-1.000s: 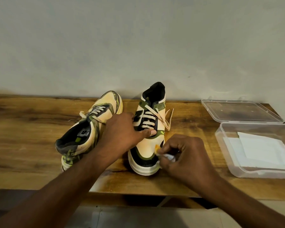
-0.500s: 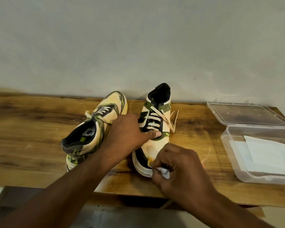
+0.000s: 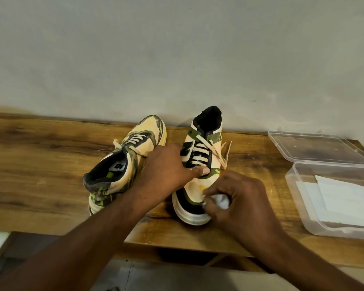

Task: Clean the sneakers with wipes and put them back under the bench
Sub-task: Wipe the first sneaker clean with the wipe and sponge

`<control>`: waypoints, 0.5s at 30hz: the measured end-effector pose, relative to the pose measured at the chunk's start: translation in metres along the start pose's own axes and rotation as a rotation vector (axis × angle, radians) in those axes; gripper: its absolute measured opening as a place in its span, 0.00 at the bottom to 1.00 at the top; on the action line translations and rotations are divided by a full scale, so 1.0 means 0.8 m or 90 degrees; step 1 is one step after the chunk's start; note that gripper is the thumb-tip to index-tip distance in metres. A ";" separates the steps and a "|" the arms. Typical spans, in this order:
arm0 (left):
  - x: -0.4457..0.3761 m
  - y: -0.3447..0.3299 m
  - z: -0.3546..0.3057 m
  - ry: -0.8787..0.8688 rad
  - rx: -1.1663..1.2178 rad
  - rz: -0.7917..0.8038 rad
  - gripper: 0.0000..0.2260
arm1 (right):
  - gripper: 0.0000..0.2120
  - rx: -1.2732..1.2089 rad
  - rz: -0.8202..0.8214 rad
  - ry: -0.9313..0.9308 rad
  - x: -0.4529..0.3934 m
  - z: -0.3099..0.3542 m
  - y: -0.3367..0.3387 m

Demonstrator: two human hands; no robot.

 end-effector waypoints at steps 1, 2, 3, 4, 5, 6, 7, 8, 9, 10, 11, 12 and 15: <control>0.000 0.000 -0.001 0.000 -0.001 -0.002 0.35 | 0.11 0.015 -0.015 -0.010 -0.003 -0.006 0.006; 0.001 0.001 -0.001 0.001 -0.002 -0.003 0.35 | 0.12 0.023 -0.020 -0.017 -0.003 -0.007 0.007; 0.001 0.001 -0.001 0.002 -0.001 -0.003 0.35 | 0.12 0.023 -0.015 -0.014 0.001 -0.003 0.004; 0.000 0.002 -0.002 0.004 0.000 -0.002 0.35 | 0.11 0.024 -0.001 0.002 0.007 0.007 -0.002; -0.001 0.001 -0.002 0.005 0.000 0.001 0.36 | 0.11 0.028 0.019 0.026 0.014 0.019 -0.012; -0.001 0.001 -0.002 0.006 -0.002 0.005 0.37 | 0.11 0.038 0.042 0.054 0.021 0.031 -0.020; -0.001 0.001 -0.003 0.005 -0.004 0.009 0.37 | 0.11 0.042 0.063 0.074 0.025 0.037 -0.026; 0.000 0.001 -0.003 0.005 -0.005 0.012 0.37 | 0.11 0.036 0.071 0.074 0.023 0.035 -0.027; 0.000 0.001 -0.004 0.006 -0.005 0.012 0.37 | 0.11 0.027 0.062 0.055 0.017 0.025 -0.021; 0.001 0.002 -0.004 0.004 -0.005 0.010 0.37 | 0.11 0.014 0.039 0.024 0.008 0.011 -0.012; 0.002 0.002 -0.004 0.003 -0.008 0.008 0.37 | 0.12 0.002 0.012 -0.007 0.000 -0.003 -0.002; 0.003 0.002 -0.005 0.003 -0.011 0.007 0.37 | 0.12 -0.007 -0.013 -0.034 -0.005 -0.014 0.007; 0.003 0.003 -0.004 0.005 -0.010 0.012 0.37 | 0.11 0.003 -0.008 -0.030 0.002 -0.005 0.003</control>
Point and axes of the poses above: each hand's wrist, its own x-axis away from the middle knuckle, its own y-axis out of the back of the hand, z = x × y, the point moved 8 cm from there along -x, towards the middle knuckle, and after that the axes turned 1 degree about x, right-handed, at the moved point
